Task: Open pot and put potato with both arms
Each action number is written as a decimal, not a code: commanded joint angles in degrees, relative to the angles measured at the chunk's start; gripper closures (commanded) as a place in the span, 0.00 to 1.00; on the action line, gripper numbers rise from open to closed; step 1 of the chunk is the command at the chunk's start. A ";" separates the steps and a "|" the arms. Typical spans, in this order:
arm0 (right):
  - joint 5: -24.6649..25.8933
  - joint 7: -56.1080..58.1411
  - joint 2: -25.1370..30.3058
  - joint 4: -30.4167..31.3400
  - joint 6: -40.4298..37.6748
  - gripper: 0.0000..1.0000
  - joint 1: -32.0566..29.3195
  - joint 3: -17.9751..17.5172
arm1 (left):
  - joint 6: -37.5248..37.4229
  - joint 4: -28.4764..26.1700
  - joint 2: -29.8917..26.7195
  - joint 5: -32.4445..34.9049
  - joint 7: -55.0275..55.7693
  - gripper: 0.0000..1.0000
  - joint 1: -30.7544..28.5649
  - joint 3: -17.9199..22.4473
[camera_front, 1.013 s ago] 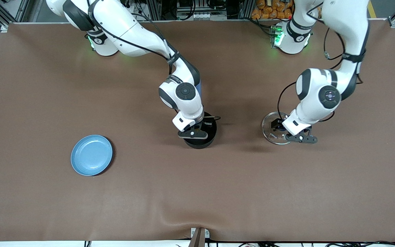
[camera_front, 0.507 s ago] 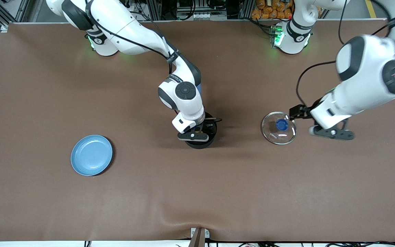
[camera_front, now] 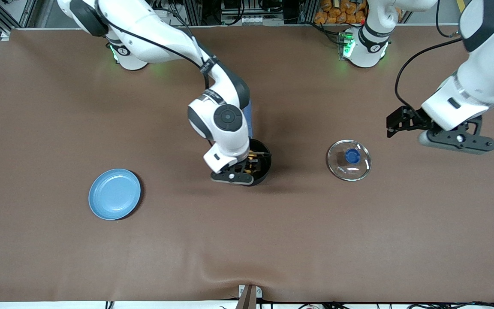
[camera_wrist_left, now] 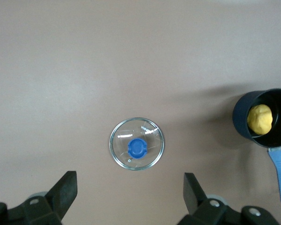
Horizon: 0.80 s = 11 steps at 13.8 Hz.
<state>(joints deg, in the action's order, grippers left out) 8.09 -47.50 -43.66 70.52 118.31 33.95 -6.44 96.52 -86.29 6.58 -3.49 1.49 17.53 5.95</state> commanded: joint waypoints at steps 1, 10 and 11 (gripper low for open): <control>0.52 7.83 7.34 0.76 -5.09 0.00 -7.12 -1.20 | -1.25 1.03 -0.42 4.18 2.63 0.00 -7.93 -9.09; 0.43 22.36 19.91 4.44 -15.39 0.00 -24.88 -1.12 | 0.86 1.03 0.01 6.57 5.80 0.00 -11.37 -13.42; 0.35 23.49 21.84 6.45 -15.47 0.00 -26.90 -1.38 | 0.86 1.30 0.19 6.57 5.80 0.00 -11.72 -13.33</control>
<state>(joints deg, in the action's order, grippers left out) 8.09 -25.88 -27.44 70.78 102.75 10.62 -6.28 97.10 -85.63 6.25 1.64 6.84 6.70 -6.67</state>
